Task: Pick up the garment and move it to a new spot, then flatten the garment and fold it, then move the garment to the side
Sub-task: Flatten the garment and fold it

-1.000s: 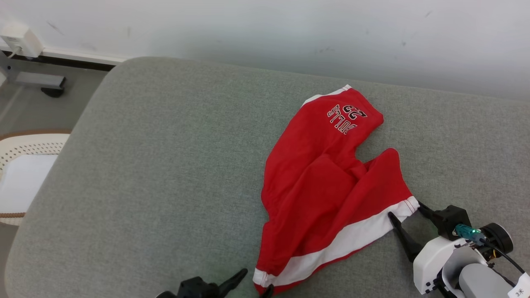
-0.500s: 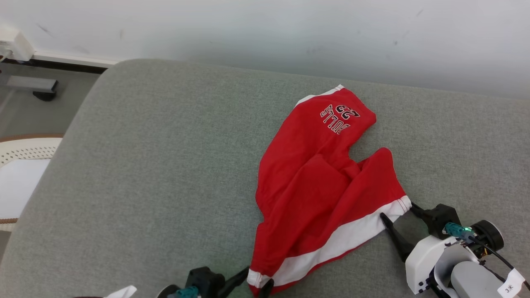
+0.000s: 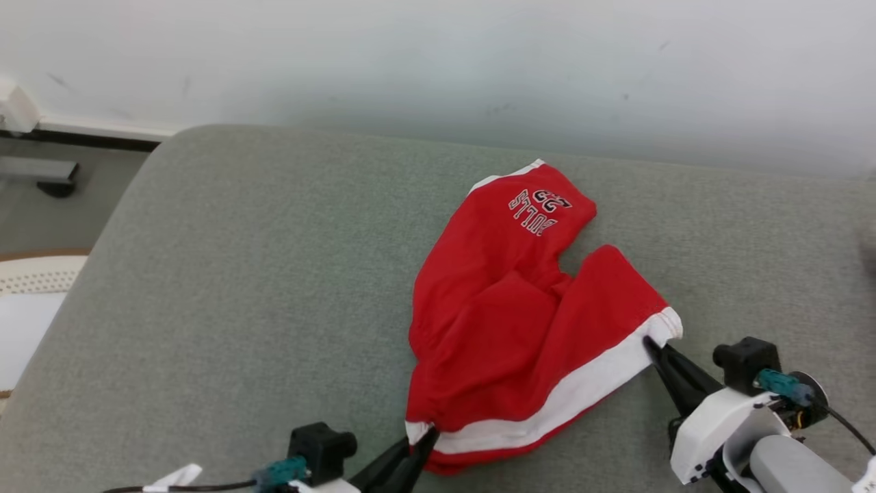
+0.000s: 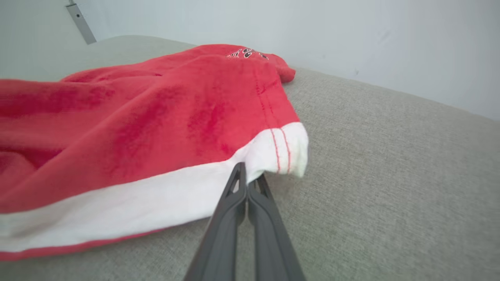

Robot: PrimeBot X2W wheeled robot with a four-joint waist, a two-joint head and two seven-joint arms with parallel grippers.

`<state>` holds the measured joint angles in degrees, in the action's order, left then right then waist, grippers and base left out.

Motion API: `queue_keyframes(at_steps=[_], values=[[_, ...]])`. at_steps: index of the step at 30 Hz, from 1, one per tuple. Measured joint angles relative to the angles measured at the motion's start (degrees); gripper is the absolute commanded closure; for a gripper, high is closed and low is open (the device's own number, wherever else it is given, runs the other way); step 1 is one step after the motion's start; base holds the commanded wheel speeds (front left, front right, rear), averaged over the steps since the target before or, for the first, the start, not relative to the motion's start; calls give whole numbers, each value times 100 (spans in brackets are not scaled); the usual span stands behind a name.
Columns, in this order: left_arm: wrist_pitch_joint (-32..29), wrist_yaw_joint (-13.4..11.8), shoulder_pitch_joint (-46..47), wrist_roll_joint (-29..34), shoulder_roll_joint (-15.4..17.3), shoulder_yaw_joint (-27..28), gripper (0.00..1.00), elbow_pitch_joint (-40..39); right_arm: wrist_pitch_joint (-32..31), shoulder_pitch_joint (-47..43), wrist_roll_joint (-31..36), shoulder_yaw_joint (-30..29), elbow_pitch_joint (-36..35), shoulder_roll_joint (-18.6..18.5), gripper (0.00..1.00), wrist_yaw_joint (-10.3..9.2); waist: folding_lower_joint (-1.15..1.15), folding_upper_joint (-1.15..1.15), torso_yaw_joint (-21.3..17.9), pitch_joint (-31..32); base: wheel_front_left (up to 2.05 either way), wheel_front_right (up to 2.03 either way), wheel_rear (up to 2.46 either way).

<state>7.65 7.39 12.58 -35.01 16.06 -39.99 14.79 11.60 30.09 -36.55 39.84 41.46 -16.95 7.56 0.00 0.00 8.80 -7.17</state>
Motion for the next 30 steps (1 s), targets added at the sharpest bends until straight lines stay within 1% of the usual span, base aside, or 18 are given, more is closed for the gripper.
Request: queue_keyframes(at_steps=[2, 5, 6, 7, 9, 12, 13, 14, 16, 19, 23, 27, 30], values=[[5, 0, -5, -187, 69, 79, 100, -190, 66, -101, -208, -74, -200, -122, 100, 0, 0, 0, -79, 64, 0, 0, 0], [-5, 0, -25, -298, 167, 165, 100, -494, 136, -241, -413, -191, -514, -343, 100, 0, 0, 0, -217, 166, 0, 0, 0], [-5, 0, -25, -298, 167, 165, 100, -494, 136, -241, -413, -191, -514, -343, 100, 0, 0, 0, -217, 166, 0, 0, 0], [-5, -16, -41, -411, 180, 233, 100, -736, 164, -359, -563, -292, -779, -441, 100, 0, 0, 0, -312, 232, 0, 0, 0], [-7, -29, -54, -423, 198, 249, 100, -862, 193, -432, -620, -342, -917, -493, 100, 0, 0, 0, -361, 267, 0, 0, 0], [-31, -77, -123, -526, 209, 293, 100, -1261, 229, -705, -802, -576, -1366, -638, 100, 0, 0, 0, -501, 372, 0, 0, 0], [-63, -125, -141, -547, 214, 292, 100, -1539, 258, -906, -879, -783, -1680, -736, 100, -1, 0, 0, -592, 437, 0, 0, 0], [-63, -125, -141, -547, 214, 292, 100, -1539, 258, -906, -879, -783, -1680, -736, 100, -1, 0, 0, -592, 437, 0, 0, 0], [-112, -166, -180, -577, 237, 315, 100, -1814, 263, -1118, -938, -998, -2050, -839, 100, 0, 0, 0, -678, 505, 0, 0, 0], [-212, -266, -238, -600, 319, 375, 100, -2317, 278, -1467, -1024, -1412, -2758, -989, 100, 0, 0, 0, -806, 623, 0, 0, 0], [-393, -378, -217, -714, 476, 542, 100, -3100, 140, -1901, -1203, -2193, -3905, -1212, 100, 0, -1, 0, -980, 770, 0, 0, 0], [-692, -572, 20, -937, 598, 850, 100, -3795, -210, -2244, -1322, -3111, -5145, -1229, 100, 0, -1, 0, -1154, 856, 0, 0, 0], [-1080, -694, 330, -1169, 702, 1065, 100, -4105, -660, -2391, -1318, -3675, -5885, -1147, 100, 0, -1, 0, -1263, 877, 0, 0, 0]])
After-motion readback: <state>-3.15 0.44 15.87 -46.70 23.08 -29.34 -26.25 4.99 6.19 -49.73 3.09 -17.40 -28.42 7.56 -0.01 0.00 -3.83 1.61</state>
